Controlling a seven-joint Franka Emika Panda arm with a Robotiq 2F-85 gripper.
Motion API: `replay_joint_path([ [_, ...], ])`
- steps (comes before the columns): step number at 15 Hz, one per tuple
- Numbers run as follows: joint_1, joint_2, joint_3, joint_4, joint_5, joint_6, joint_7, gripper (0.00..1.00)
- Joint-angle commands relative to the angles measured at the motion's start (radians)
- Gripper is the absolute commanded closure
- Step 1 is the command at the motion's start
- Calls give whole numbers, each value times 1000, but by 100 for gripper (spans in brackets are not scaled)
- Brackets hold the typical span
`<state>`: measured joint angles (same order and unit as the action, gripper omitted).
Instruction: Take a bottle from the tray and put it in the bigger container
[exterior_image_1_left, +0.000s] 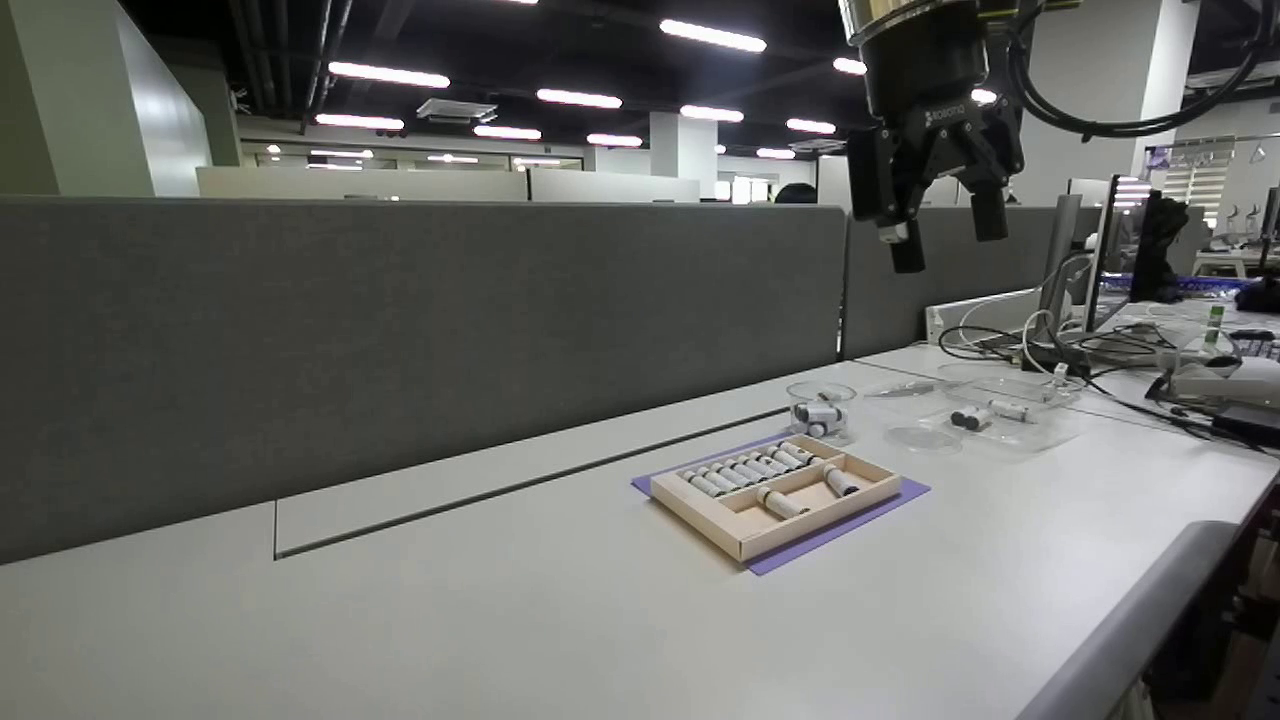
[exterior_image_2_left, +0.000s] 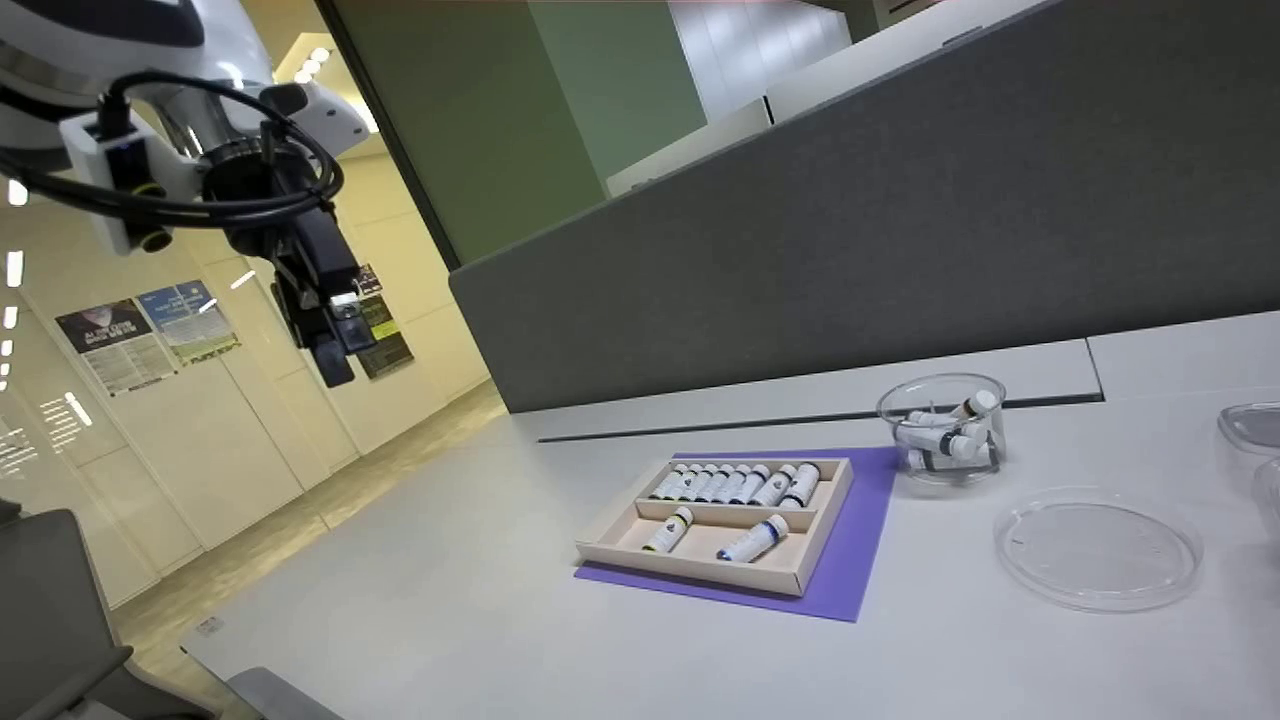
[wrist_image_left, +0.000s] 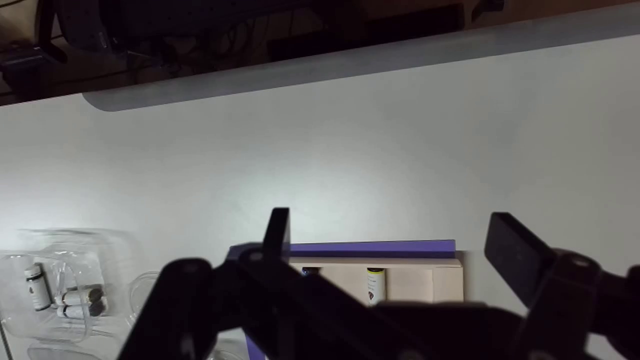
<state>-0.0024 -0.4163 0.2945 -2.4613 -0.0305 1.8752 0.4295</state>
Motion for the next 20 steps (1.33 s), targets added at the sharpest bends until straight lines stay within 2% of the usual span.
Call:
replay_joint_path([
  [1,31,4,-28,1,-11,-2,10,0],
  [5,31,4,-28,1,-11,-2,10,0],
  [7,23,53,-46,19,-20,66,-18,0],
  [10,4,189,-91,62,-48,217,-95,0],
  [13,3,375,-166,158,-13,294,-233,0],
  [16,-6,563,-220,312,-27,270,-275,0],
  [17,-4,626,-235,373,-41,255,-261,0],
  [18,7,684,-252,427,-78,221,-167,0],
  [19,11,562,-250,285,-35,295,-252,0],
  [20,11,620,-262,336,-47,279,-235,0],
])
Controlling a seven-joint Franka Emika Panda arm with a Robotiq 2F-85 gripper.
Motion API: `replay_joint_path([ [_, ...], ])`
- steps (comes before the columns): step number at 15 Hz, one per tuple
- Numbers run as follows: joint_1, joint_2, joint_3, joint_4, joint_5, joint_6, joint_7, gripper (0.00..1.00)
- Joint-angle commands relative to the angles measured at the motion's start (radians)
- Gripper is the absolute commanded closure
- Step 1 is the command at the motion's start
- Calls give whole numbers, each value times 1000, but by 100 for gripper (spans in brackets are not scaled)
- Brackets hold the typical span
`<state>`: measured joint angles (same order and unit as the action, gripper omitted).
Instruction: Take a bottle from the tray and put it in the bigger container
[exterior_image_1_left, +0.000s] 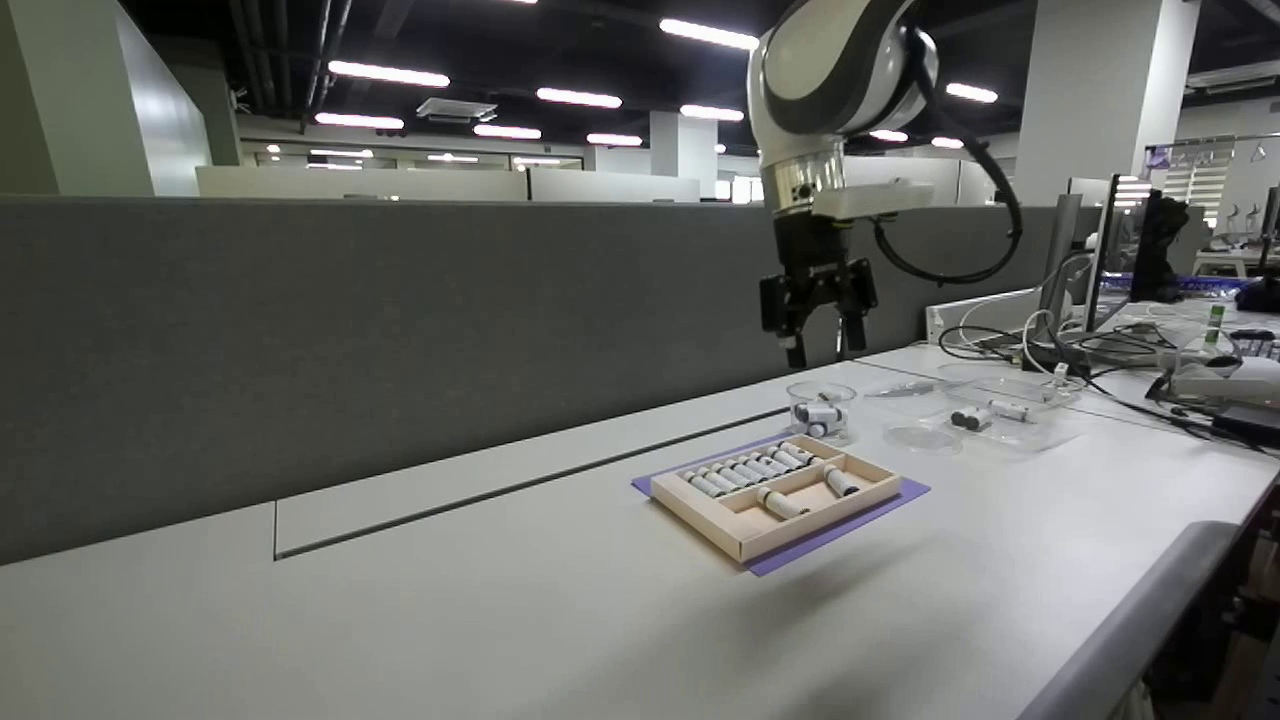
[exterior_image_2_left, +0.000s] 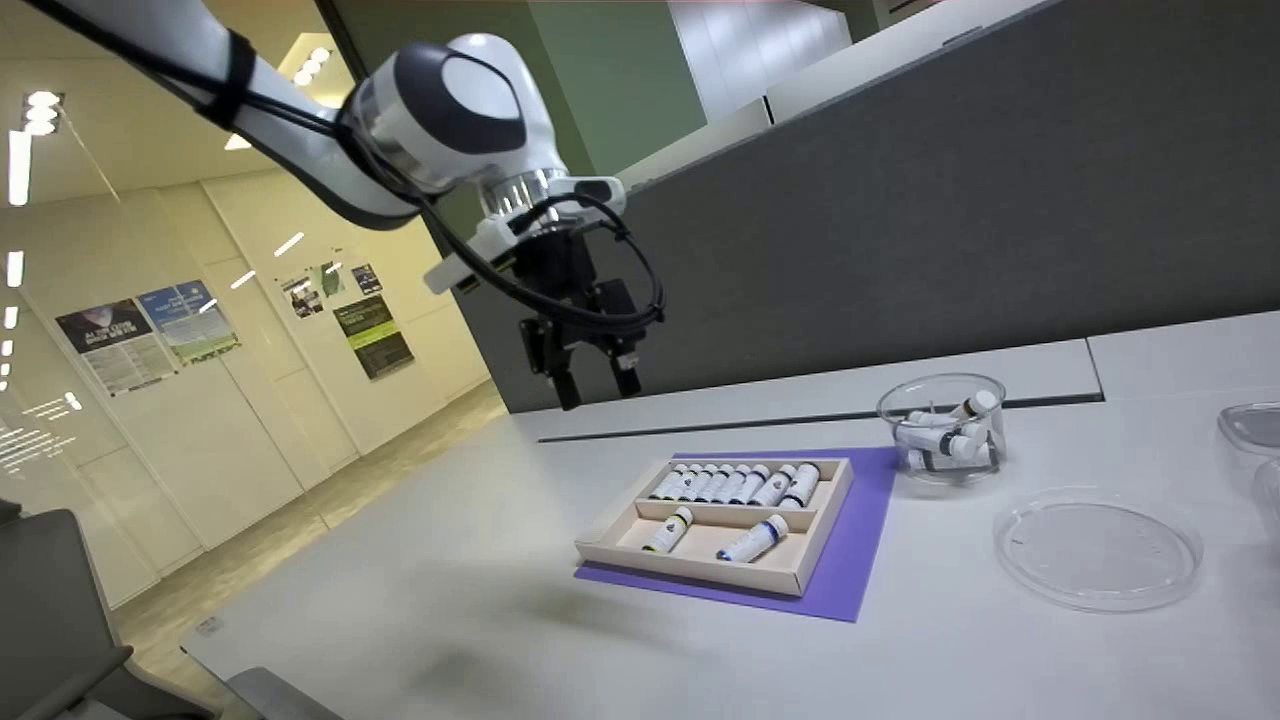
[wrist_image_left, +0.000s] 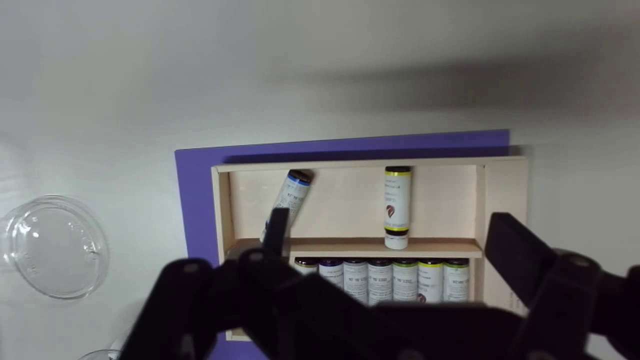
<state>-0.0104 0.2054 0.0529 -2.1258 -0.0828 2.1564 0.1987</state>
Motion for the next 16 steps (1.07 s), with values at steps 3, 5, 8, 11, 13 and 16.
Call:
replay_joint_path([
  [3,24,76,-28,70,-1,-18,13,0],
  [5,28,75,-28,75,-4,-27,19,0],
  [8,24,87,-32,59,37,89,59,0],
  [11,12,131,-33,55,131,205,28,0],
  [13,10,166,-31,59,178,239,8,0],
  [16,16,212,-30,58,197,262,-7,0],
])
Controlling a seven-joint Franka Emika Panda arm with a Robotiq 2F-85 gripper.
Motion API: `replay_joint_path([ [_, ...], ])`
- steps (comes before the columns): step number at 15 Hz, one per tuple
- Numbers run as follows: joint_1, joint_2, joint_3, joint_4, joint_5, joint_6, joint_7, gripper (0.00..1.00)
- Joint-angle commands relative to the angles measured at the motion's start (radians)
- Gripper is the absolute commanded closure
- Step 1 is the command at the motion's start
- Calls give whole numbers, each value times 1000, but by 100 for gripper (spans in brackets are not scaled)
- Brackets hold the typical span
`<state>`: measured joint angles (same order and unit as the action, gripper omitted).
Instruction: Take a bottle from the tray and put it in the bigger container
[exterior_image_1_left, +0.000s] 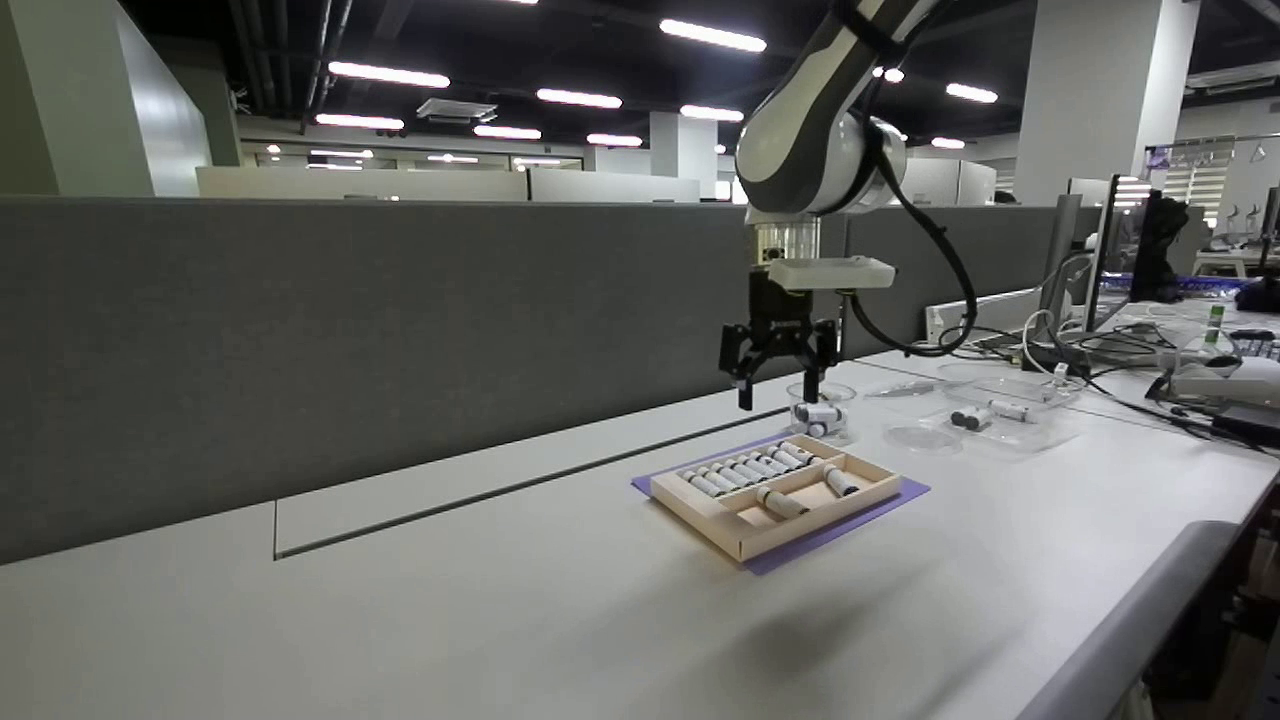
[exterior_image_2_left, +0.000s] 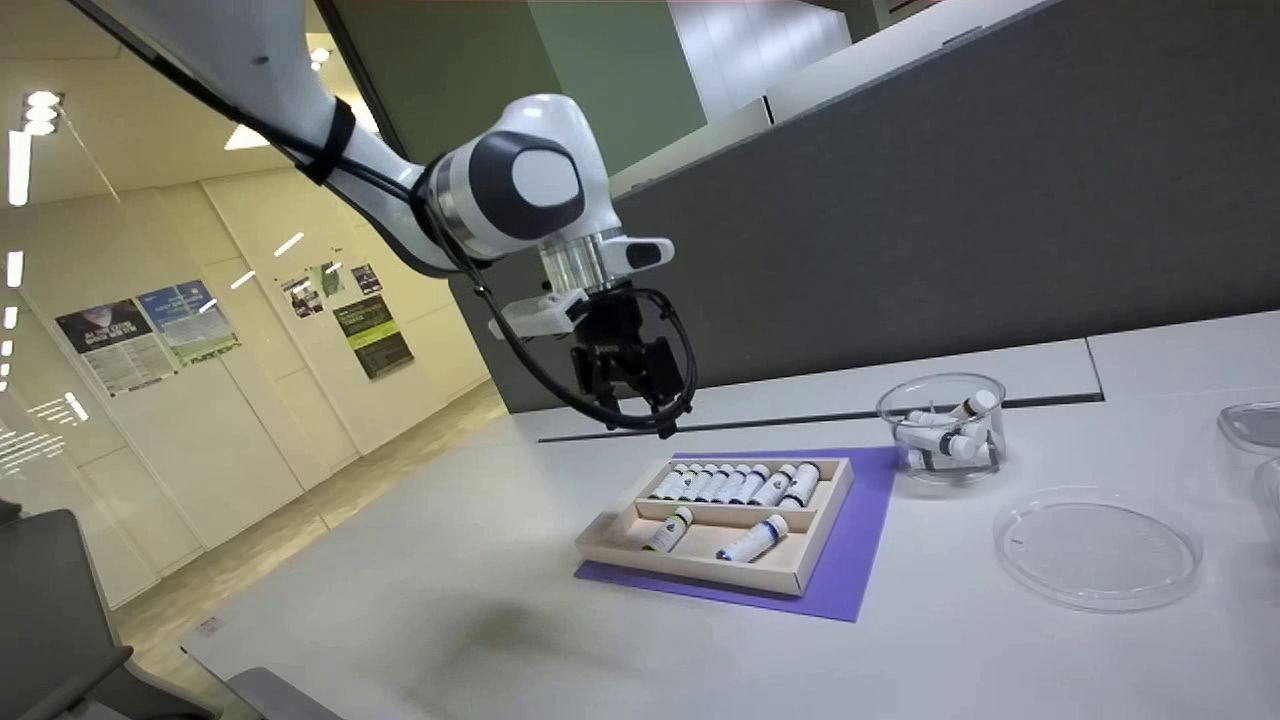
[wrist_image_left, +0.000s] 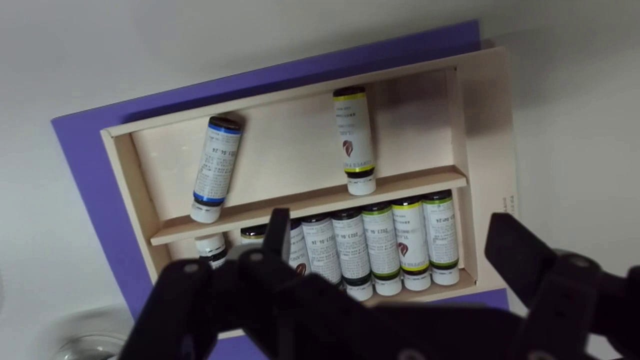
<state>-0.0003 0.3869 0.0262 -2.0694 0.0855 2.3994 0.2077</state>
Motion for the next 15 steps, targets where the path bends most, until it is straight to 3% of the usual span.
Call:
replay_joint_path([
  [1,8,47,-2,4,31,16,-21,0],
  [15,69,228,-38,51,-49,116,-20,0],
])
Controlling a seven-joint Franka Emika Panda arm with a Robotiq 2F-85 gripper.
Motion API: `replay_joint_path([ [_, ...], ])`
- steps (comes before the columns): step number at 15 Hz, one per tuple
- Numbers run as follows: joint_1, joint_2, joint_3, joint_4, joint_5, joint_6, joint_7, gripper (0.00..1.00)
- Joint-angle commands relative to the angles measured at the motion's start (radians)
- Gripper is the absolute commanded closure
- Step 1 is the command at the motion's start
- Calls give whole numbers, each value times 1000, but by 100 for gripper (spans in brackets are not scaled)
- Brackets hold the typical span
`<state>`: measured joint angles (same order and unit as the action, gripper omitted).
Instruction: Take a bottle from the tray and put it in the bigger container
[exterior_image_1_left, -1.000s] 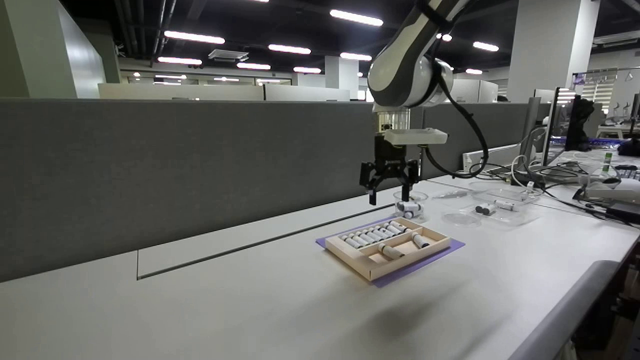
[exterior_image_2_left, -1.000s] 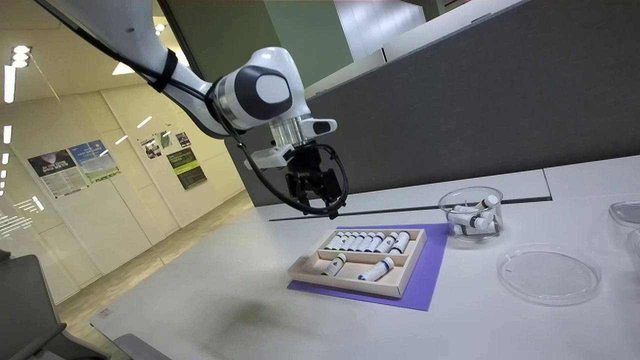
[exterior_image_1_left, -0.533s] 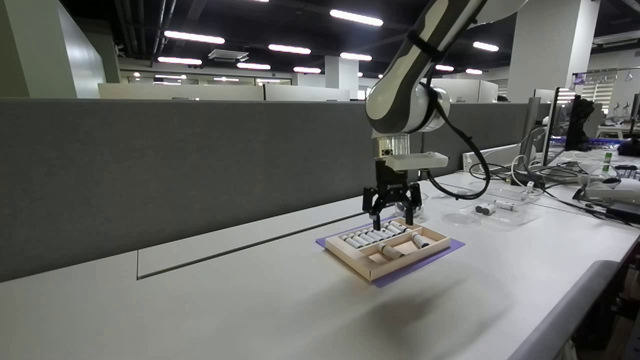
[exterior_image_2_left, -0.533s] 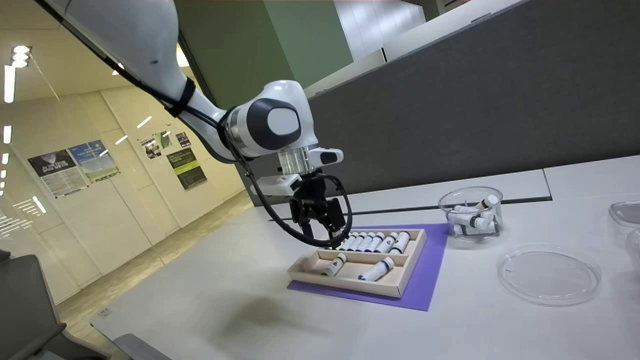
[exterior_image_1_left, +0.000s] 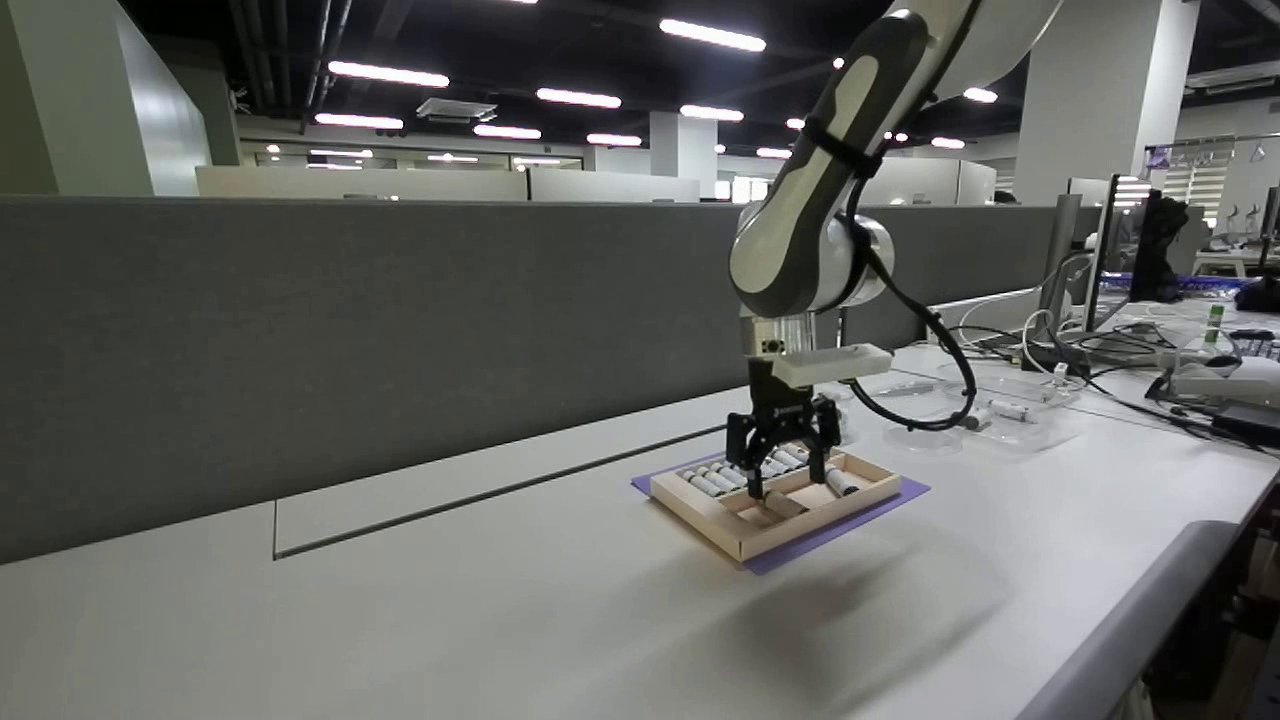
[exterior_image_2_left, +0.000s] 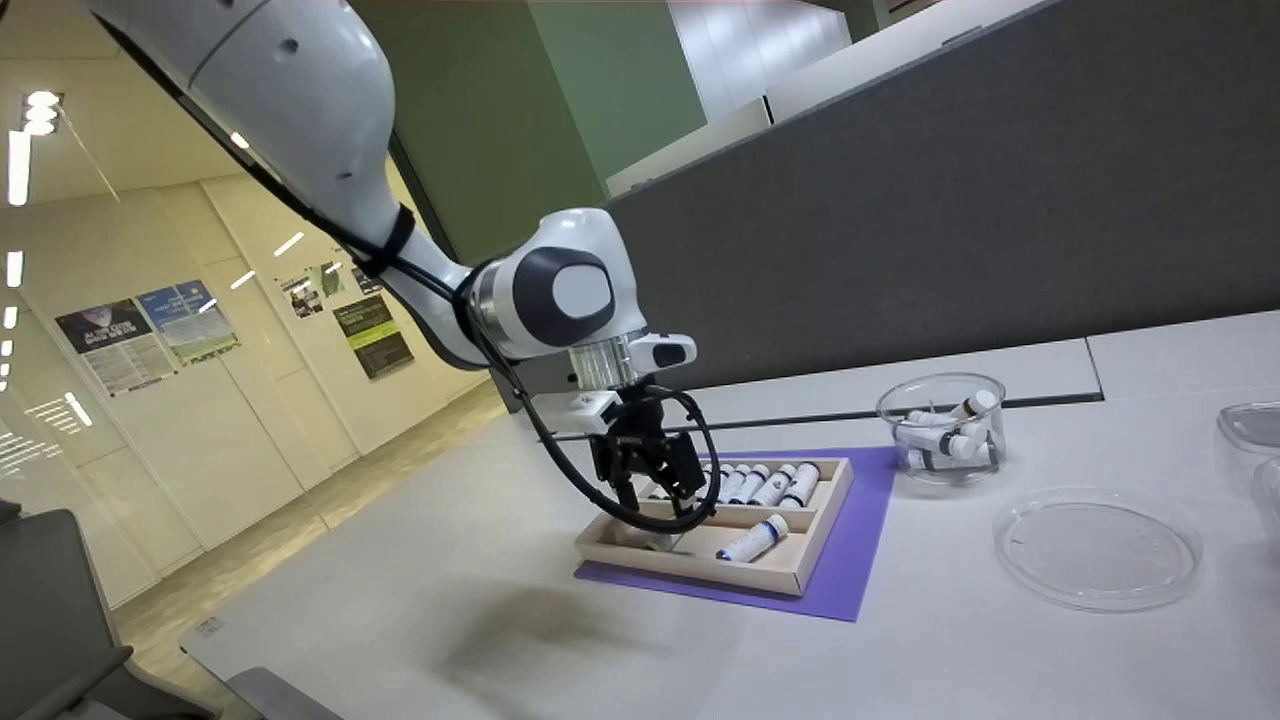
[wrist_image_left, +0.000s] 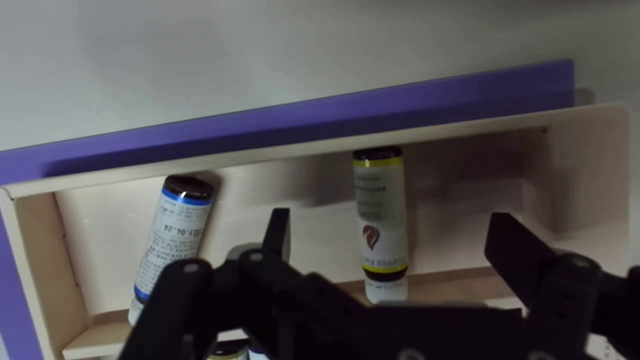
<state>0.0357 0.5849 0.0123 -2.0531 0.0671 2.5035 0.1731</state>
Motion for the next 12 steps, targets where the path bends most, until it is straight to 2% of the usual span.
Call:
replay_joint_path([
  [1,40,40,-27,41,-39,16,16,0],
  [2,44,48,-26,47,-40,11,13,25],
  [4,49,59,-26,60,-40,-1,15,34],
  [9,56,49,-42,75,-38,-18,30,73],
  [12,39,33,-42,86,-25,-67,20,95],
])
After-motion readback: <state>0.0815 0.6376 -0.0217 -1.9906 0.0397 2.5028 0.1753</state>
